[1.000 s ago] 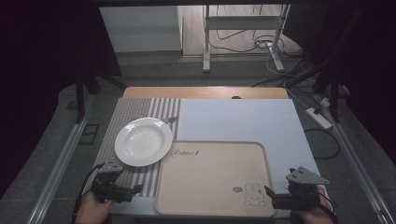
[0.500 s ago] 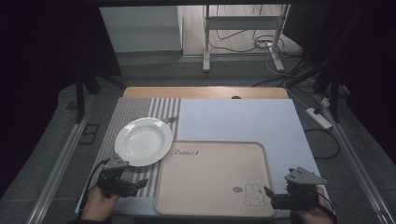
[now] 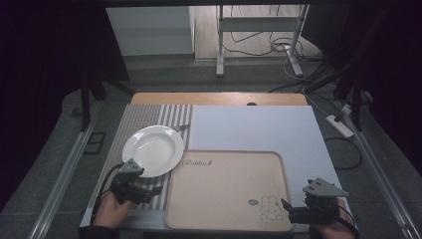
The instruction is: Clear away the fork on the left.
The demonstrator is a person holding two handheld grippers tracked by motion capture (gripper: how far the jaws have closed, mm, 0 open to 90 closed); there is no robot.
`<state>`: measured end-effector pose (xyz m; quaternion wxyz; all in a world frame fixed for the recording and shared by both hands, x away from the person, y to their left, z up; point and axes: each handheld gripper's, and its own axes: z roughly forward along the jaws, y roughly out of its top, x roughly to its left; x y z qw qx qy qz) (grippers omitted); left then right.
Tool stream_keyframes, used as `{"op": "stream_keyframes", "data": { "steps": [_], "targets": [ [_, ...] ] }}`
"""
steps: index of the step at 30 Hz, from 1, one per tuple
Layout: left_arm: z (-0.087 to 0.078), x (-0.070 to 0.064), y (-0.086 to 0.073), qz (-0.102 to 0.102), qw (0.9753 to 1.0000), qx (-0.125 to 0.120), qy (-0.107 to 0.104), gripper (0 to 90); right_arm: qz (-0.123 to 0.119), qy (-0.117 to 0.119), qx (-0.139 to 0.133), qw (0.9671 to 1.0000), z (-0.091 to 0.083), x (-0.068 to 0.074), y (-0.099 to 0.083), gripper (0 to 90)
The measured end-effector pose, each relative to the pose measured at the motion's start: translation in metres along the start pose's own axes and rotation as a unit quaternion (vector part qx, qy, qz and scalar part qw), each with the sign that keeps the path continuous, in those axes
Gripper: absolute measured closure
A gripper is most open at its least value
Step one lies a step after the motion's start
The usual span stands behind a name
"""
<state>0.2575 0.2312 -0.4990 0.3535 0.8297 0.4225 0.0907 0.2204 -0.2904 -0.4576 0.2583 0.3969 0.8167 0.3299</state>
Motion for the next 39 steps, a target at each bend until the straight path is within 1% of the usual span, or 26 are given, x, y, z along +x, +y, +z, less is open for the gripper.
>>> {"op": "stream_keyframes", "data": {
  "steps": [2,4,5,6,7,10,12,13,20,21,23,27,28,31,36,37,39],
  "targets": [
    [0.003,0.001,0.003,-0.005,1.0,0.006,-0.004,1.2,0.0,0.0,0.0,1.0,0.0,0.0,0.0,0.0],
    [0.004,0.001,0.005,-0.007,0.9999,0.007,-0.007,1.2,0.0,0.0,0.0,1.0,0.0,0.0,0.0,0.0],
    [0.008,0.002,0.008,-0.006,0.9998,0.012,-0.013,1.2,0.0,0.0,0.001,1.0,0.0,0.0,0.0,0.0],
    [0.008,0.002,0.008,-0.006,0.9998,0.012,-0.013,1.2,0.0,-0.001,0.001,1.0,0.0,0.0,0.0,0.0],
    [0.01,0.003,0.011,-0.003,0.9997,0.018,-0.015,1.1,0.0,0.0,0.001,1.0,0.0,0.0,0.0,0.0],
    [0.015,0.005,0.017,0.003,0.9996,0.024,-0.015,1.1,0.0,0.0,0.001,1.0,0.0,0.0,0.0,0.0],
    [0.016,0.005,0.018,0.001,0.9995,0.027,-0.016,1.0,-0.001,0.0,0.001,1.0,0.0,0.0,0.0,0.0],
    [0.018,0.007,0.022,0.003,0.9994,0.03,-0.018,0.8,-0.001,0.0,0.001,1.0,0.0,0.0,0.0,0.0],
    [0.024,0.011,0.032,0.009,0.9995,0.026,-0.018,0.0,-0.002,0.001,0.003,1.0,0.0,0.0,0.0,0.0],
    [0.026,0.013,0.036,0.013,0.9994,0.029,-0.016,0.0,-0.002,0.001,0.003,1.0,0.0,0.0,0.0,0.0],
    [0.029,0.014,0.039,0.009,0.9994,0.03,-0.012,0.0,-0.002,0.001,0.003,1.0,0.0,0.0,0.0,0.0],
    [0.033,0.018,0.044,0.009,0.9993,0.033,-0.013,0.0,-0.002,0.0,0.003,1.0,0.0,0.0,0.0,0.0],
    [0.036,0.021,0.049,0.009,0.9993,0.035,-0.011,0.0,-0.002,0.001,0.003,1.0,0.0,0.0,0.0,0.0],
    [0.04,0.025,0.054,0.004,0.9994,0.033,-0.01,0.0,-0.002,0.002,0.003,1.0,0.0,0.0,0.0,0.0],
    [0.046,0.033,0.064,0.006,0.9994,0.034,-0.005,0.0,-0.002,0.002,0.004,1.0,0.001,0.0,0.0,0.0],
    [0.048,0.034,0.065,0.003,0.9995,0.032,-0.003,0.0,-0.002,0.002,0.004,1.0,0.001,0.0,0.0,0.0],
    [0.051,0.036,0.068,0.009,0.9993,0.035,0.005,0.1,-0.002,0.001,0.004,1.0,0.001,0.0,0.0,0.0]
  ]
}}
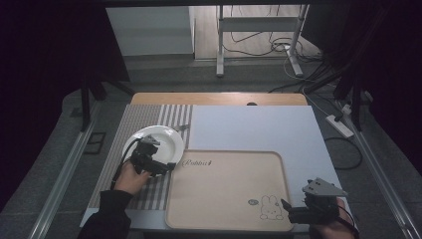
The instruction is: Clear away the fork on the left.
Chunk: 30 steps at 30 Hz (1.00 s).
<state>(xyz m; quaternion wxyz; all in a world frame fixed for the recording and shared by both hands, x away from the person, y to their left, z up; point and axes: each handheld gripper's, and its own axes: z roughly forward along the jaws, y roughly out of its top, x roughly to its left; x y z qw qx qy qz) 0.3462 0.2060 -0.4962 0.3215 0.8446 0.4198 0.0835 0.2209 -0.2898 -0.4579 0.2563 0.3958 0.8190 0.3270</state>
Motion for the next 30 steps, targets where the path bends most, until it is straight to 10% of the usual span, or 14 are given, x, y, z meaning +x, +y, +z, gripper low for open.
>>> {"op": "stream_keyframes", "data": {
  "steps": [30],
  "targets": [
    [0.053,0.028,0.063,0.022,0.9996,0.014,-0.01,2.6,-0.002,0.003,0.002,1.0,0.001,0.0,0.0,0.0]
  ]
}}
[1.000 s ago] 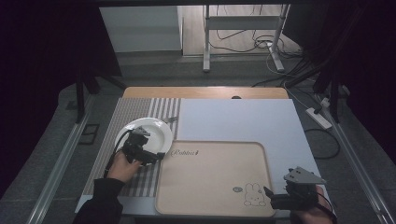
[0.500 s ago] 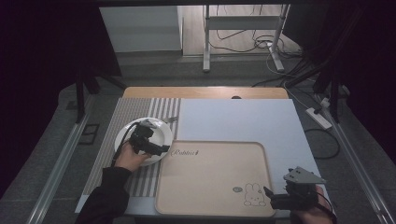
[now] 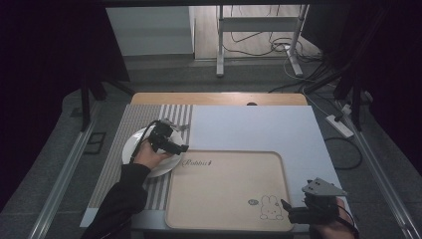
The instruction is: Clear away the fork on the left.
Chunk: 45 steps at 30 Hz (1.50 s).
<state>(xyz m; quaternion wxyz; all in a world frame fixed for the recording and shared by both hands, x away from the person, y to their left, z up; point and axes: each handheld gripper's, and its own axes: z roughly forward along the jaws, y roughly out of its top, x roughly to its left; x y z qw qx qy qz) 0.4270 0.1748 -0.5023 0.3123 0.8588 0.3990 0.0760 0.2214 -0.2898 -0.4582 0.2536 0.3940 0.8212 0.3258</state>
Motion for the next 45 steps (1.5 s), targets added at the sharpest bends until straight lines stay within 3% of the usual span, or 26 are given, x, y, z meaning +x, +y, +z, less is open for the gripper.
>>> {"op": "stream_keyframes", "data": {
  "steps": [4,7,10,14,18,20,23,27,33,39,45],
  "targets": [
    [0.004,0.005,0.007,-0.003,1.0,-0.001,-0.002,7.8,-0.001,0.001,0.002,1.0,0.0,0.0,0.0,0.0],
    [0.006,0.01,0.013,0.002,0.9999,-0.004,0.009,17.3,-0.001,0.002,0.003,1.0,0.0,0.0,0.0,0.0],
    [0.006,0.019,0.023,0.0,0.9999,-0.009,0.005,35.5,-0.003,0.004,0.005,1.0,0.001,0.001,0.0,0.0],
    [0.013,0.027,0.032,0.014,0.9998,0.016,0.0,68.9,-0.003,0.004,0.005,1.0,0.001,0.001,0.0,0.0],
    [0.023,0.029,0.038,0.022,0.9988,0.044,-0.001,88.7,-0.003,0.006,0.006,1.0,0.001,0.0,0.0,0.0],
    [0.034,0.031,0.042,0.027,0.9971,0.072,0.006,88.9,-0.005,0.007,0.006,0.9999,0.001,0.0,0.0,0.0],
    [0.044,0.033,0.043,0.021,0.9962,0.084,0.011,88.9,-0.007,0.006,0.007,0.9999,0.001,0.001,0.0,0.0],
    [0.048,0.038,0.045,0.011,0.9971,0.075,0.008,88.9,-0.007,0.006,0.007,0.9999,0.001,0.001,0.0,0.0],
    [0.052,0.048,0.056,0.005,0.9955,0.091,0.025,89.0,-0.009,0.007,0.007,0.9999,0.001,0.001,0.0,0.0],
    [0.057,0.058,0.066,-0.008,0.9952,0.092,0.034,88.9,-0.011,0.008,0.009,0.9999,0.002,0.002,0.0,0.0],
    [0.061,0.067,0.073,-0.025,0.9949,0.094,0.027,88.9,-0.014,0.009,0.01,0.9998,0.002,0.002,0.0,0.0]
  ]
}}
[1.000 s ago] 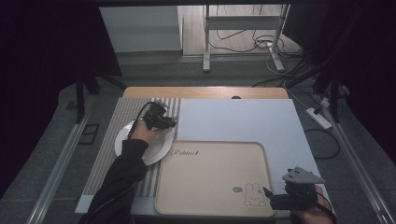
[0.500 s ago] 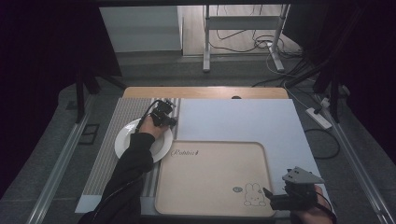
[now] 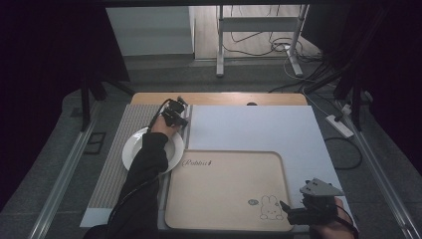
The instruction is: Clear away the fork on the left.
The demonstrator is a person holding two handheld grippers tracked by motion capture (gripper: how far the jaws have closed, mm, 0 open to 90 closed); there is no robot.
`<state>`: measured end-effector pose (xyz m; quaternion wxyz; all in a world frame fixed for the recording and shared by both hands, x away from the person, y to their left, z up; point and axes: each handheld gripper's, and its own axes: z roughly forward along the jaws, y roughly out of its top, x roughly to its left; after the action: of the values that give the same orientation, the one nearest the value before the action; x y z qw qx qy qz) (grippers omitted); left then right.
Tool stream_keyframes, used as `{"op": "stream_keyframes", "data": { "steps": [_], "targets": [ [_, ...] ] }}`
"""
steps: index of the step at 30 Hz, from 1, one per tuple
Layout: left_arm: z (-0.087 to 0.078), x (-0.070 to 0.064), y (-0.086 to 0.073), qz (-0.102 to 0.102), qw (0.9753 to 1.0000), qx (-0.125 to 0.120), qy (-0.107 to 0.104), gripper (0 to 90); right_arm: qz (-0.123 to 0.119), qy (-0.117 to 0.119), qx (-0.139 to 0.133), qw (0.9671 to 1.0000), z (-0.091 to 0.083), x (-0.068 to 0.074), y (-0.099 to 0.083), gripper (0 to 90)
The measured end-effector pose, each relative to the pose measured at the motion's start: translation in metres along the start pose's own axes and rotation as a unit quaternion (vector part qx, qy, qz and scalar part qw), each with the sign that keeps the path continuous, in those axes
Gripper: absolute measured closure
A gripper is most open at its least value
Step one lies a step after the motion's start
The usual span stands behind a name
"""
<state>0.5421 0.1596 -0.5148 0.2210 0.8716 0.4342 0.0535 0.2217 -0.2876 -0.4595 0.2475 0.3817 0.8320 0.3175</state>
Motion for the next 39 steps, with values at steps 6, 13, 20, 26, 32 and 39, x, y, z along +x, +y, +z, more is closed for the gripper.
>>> {"op": "stream_keyframes", "data": {
  "steps": [6,13,20,26,32,39],
  "targets": [
    [-0.004,0.004,-0.006,-0.003,0.9996,-0.014,-0.025,88.8,0.001,0.001,-0.001,1.0,0.0,0.0,0.0,0.0],
    [-0.027,0.017,-0.014,-0.001,0.9992,-0.039,-0.013,56.1,-0.003,0.001,0.002,1.0,0.001,0.0,0.0,0.0],
    [-0.034,0.031,-0.022,-0.006,0.9988,-0.048,-0.002,27.5,-0.004,0.001,0.004,1.0,0.001,0.001,0.0,0.0],
    [-0.032,0.042,-0.025,-0.031,0.9987,-0.041,0.003,5.9,-0.004,0.002,0.004,1.0,0.001,0.001,0.0,0.0],
    [-0.025,0.047,-0.029,-0.03,0.9992,-0.025,0.012,0.0,-0.004,0.002,0.004,1.0,0.001,0.0,0.0,0.0],
    [-0.018,0.05,-0.03,-0.019,0.9996,-0.001,0.021,1.9,-0.004,0.003,0.004,1.0,0.001,0.0,0.0,0.0]
  ]
}}
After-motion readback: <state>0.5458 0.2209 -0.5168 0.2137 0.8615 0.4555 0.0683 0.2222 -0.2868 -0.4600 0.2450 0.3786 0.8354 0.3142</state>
